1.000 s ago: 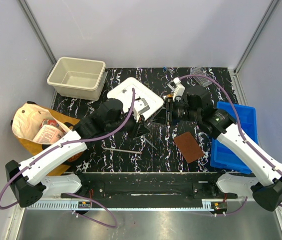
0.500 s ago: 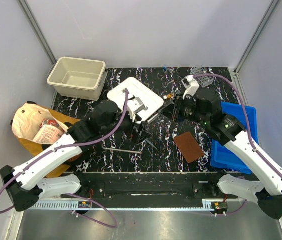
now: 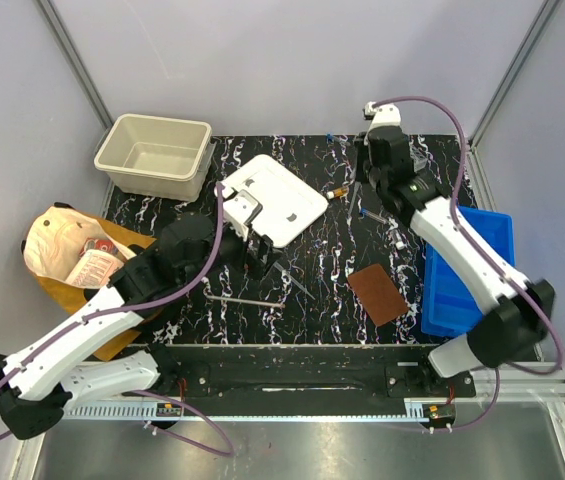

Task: Organize the chemistry lab equipment

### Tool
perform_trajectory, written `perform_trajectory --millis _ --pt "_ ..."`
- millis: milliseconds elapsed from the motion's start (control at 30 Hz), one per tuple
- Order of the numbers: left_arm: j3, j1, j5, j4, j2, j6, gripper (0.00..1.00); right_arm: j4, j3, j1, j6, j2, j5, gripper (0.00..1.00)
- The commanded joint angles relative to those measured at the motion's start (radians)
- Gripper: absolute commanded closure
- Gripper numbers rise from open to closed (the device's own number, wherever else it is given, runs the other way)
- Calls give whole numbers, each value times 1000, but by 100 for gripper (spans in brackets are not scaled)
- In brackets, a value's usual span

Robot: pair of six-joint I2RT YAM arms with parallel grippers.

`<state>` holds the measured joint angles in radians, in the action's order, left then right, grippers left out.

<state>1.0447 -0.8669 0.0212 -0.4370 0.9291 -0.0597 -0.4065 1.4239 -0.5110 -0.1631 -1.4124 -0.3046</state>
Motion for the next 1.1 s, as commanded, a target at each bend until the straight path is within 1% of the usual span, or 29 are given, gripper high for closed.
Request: perform_trajectory --millis 0,67,133,267,333,400,600,667,733,900,1067 --pt "11 -6 129 -12 2 3 1 184 117 139 157 -190 -114 84" --pt "35 -6 187 -51 23 -2 1 207 183 198 158 -285 -103 84" --pt "40 -6 206 -59 27 -5 1 227 252 253 140 -376 -91 84" --pt "28 -7 206 -43 19 -3 1 218 436 365 79 -581 -51 83" --pt "23 -6 207 -36 14 -2 1 195 536 397 74 -672 -16 82" --pt "17 -6 217 -28 13 0 1 147 656 422 76 -759 4 82" --pt "18 -7 233 -25 13 -3 1 -86 1068 457 71 -1016 9 82" --pt "17 -6 227 -22 8 -6 1 -123 1147 457 74 -1063 9 82" --pt "14 -7 229 -16 4 -6 1 -124 1158 457 73 -1074 12 81" --pt "9 -7 250 -11 -1 -6 1 -100 1124 459 54 -1079 56 81" --pt "6 -6 261 -8 -1 -6 1 -98 1147 459 57 -1106 87 81"
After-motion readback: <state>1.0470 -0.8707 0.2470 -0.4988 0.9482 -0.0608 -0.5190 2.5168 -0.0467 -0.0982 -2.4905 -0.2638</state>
